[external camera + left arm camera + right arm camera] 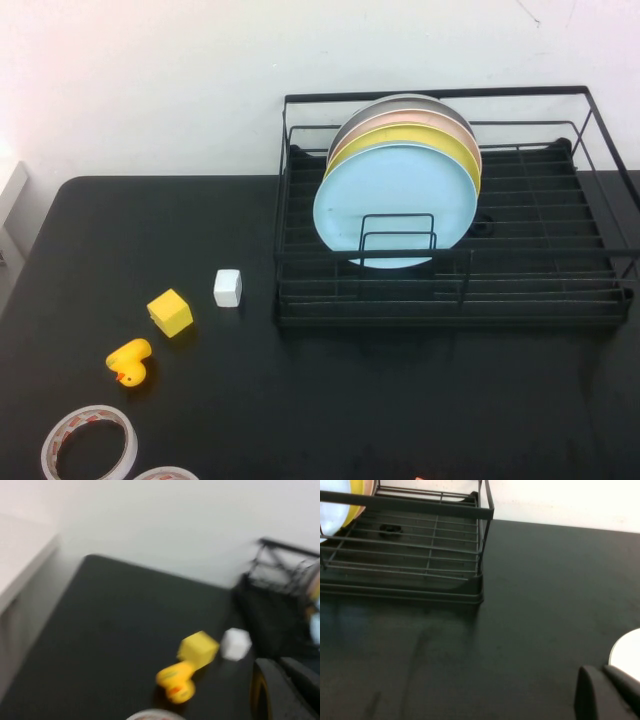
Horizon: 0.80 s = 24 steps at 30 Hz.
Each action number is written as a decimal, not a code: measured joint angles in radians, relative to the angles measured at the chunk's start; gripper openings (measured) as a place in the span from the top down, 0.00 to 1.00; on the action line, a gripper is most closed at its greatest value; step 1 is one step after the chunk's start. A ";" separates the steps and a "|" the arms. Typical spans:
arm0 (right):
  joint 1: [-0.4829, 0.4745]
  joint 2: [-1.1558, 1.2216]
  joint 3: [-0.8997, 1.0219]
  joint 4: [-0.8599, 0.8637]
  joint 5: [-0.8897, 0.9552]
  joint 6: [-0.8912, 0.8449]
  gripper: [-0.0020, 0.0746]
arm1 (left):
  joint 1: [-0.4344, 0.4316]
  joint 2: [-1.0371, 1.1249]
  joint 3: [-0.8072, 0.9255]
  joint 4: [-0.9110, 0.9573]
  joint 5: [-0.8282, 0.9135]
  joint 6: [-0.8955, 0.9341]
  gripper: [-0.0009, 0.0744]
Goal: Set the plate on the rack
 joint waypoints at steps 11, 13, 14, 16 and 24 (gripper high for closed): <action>0.000 0.000 0.000 0.000 0.002 0.000 0.98 | 0.050 -0.070 0.083 -0.041 0.071 0.061 0.99; 0.000 0.000 0.000 0.000 0.002 0.000 0.98 | 0.050 -0.072 0.083 -0.072 0.086 0.067 0.99; 0.000 0.000 0.000 0.000 0.002 0.000 0.98 | 0.050 -0.072 0.083 -0.082 0.094 0.074 0.99; 0.000 0.000 0.000 0.000 0.002 0.000 0.98 | 0.050 -0.074 0.083 -0.089 0.098 0.101 0.99; 0.000 0.000 0.000 0.000 0.002 0.000 0.98 | -0.018 -0.074 0.083 -0.093 0.106 0.181 0.99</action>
